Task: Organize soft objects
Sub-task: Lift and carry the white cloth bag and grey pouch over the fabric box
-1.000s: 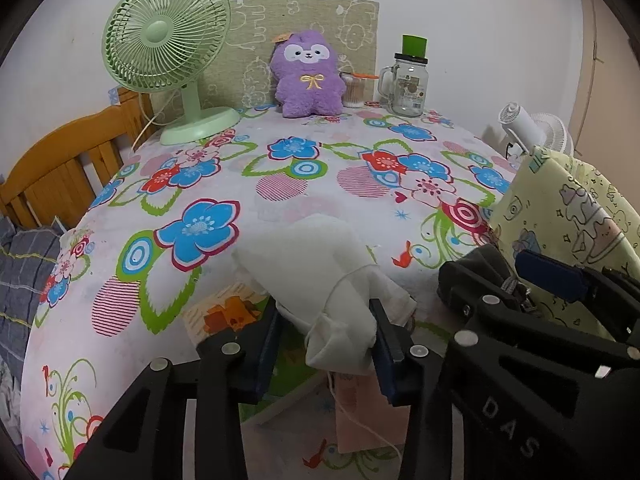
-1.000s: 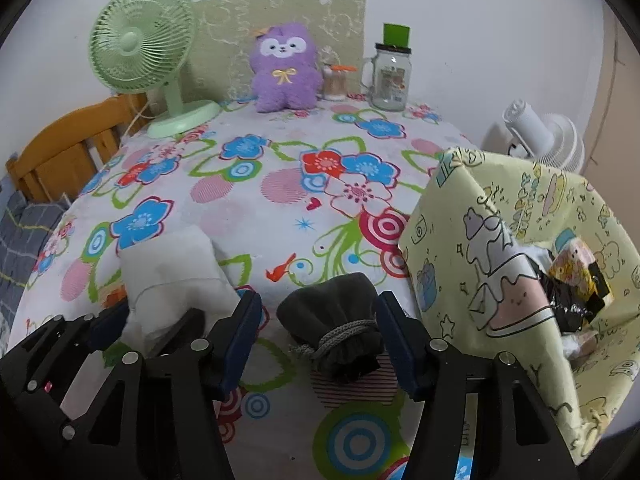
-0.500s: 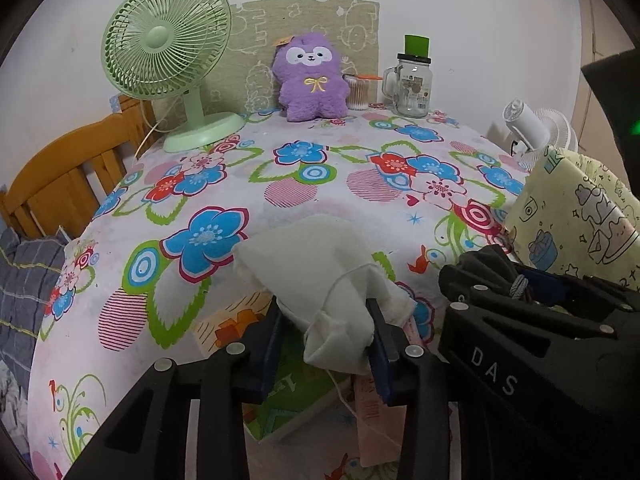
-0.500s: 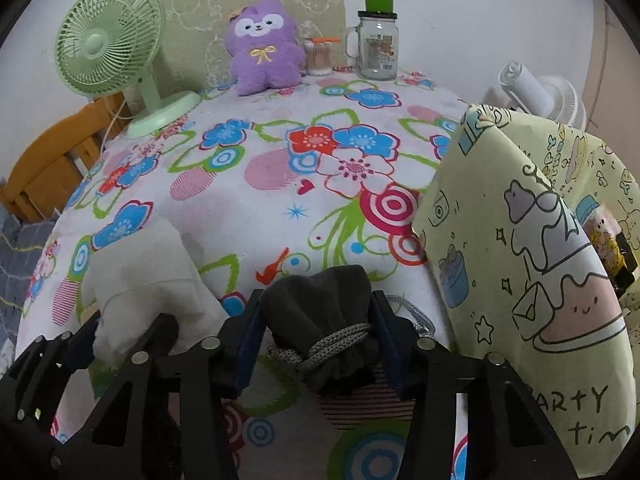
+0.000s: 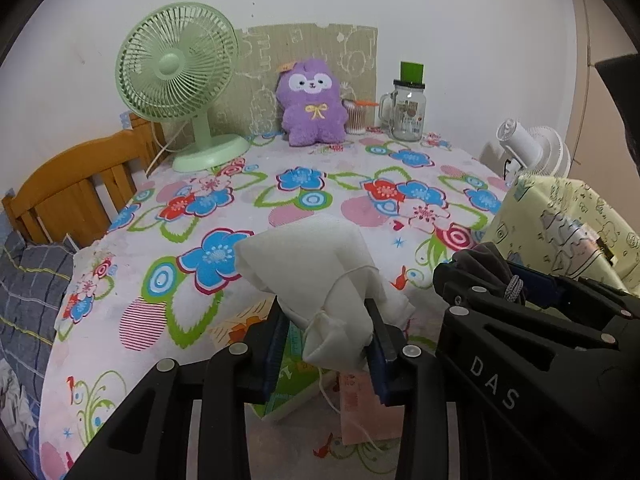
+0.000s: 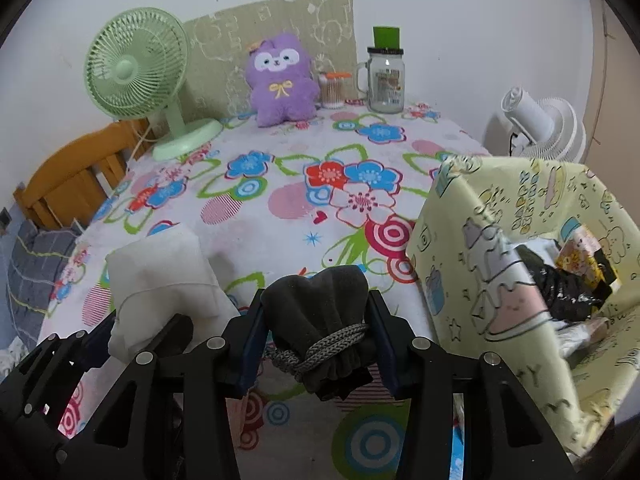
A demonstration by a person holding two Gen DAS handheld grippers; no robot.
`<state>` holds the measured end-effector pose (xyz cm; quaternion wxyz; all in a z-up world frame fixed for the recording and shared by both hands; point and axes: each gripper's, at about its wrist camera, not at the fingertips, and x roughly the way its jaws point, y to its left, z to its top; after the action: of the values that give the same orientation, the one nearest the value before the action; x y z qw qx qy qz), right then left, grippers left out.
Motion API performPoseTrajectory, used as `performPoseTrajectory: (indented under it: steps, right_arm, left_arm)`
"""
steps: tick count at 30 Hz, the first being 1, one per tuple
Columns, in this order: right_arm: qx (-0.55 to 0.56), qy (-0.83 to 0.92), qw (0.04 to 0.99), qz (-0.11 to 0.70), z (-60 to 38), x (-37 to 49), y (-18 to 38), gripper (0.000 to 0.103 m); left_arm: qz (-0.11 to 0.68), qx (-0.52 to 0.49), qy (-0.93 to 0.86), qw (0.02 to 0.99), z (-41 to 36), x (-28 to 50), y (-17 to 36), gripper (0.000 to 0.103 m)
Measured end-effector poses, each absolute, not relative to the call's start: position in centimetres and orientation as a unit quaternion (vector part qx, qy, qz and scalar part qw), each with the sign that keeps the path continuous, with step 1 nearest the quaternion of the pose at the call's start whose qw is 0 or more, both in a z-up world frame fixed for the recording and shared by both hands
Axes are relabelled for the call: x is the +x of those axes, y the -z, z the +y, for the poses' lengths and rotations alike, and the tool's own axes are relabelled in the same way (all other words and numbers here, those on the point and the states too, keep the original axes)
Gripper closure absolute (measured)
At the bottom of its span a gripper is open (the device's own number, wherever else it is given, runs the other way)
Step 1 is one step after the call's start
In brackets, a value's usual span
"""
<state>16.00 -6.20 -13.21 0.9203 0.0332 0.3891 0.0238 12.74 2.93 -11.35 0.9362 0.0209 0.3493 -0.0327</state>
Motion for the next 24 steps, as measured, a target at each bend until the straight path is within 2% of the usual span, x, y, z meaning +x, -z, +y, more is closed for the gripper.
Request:
performPoseTrajectory:
  steps: [24]
  right_arm:
    - [0.028, -0.040, 0.944, 0.325, -8.0, 10.3, 6.1, 0.053]
  left_arm:
    - [0.291, 0.018, 0.025, 0.956, 1.2, 7.6, 5.0, 0.067]
